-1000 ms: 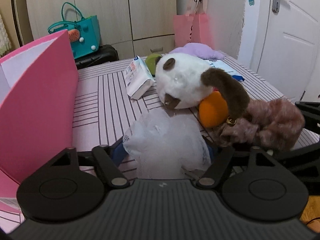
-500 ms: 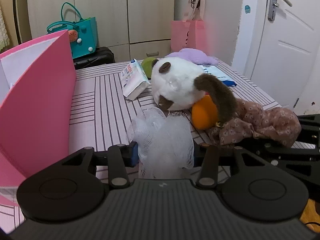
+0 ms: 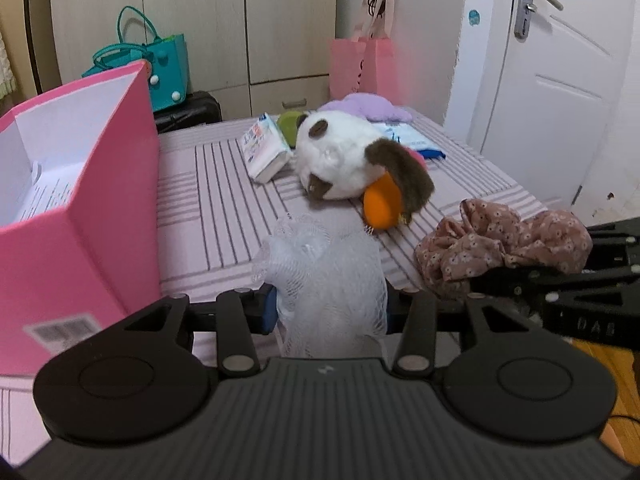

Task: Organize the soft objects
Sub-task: 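Carry the bath puff with the left tool while the right tool carries the scrunchie toward the pink box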

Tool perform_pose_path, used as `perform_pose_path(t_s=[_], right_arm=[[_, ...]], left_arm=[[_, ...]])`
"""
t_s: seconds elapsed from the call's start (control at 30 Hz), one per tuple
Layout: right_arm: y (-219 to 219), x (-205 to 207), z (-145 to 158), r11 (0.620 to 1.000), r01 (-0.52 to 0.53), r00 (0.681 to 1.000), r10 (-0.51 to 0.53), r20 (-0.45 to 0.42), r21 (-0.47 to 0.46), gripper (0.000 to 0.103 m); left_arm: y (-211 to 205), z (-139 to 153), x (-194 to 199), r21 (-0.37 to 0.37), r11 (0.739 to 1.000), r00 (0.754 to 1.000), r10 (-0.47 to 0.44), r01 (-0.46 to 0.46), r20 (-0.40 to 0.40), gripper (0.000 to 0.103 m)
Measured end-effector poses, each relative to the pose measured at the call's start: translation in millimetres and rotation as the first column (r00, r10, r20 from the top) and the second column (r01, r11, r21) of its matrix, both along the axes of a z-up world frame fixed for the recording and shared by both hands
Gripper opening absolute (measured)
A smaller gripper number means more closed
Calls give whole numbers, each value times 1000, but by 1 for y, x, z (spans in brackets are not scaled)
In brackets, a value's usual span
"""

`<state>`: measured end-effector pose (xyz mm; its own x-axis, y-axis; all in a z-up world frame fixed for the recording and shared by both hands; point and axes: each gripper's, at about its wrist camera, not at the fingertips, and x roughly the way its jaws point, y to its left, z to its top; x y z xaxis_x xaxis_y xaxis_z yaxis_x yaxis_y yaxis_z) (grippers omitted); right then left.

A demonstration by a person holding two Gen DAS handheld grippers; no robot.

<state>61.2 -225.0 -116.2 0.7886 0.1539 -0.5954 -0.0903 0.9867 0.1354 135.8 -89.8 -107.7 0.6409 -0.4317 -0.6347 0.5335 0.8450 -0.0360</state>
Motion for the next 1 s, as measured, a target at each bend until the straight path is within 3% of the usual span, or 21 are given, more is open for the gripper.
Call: perform_pose_path(t_s=[0.2,0.43,0.6,0.73,1.0], right_arm=[[7,-6,7,998,-42,997,45,-69,47,18],[32,-6,20,978,-174,975,187,-120,117,19],[58,3,28,948,-267,939,296,-173,170,21],[79,19,32,909,-332,893,389,-225,254,21],[122,43,59,833,-471,818,536,-210,291,21]], left_arm=[[17,2,-9,12,999,998,-31,31,-57,44],[51,11,-17,34,998,990,-50,55,-134,44],[78,22,-24,83,995,982,-37,53,-186,44],[102,32,-28,114,992,963,-29,61,-268,44],[138,67,-28,114,992,952,-12,49,-306,44]])
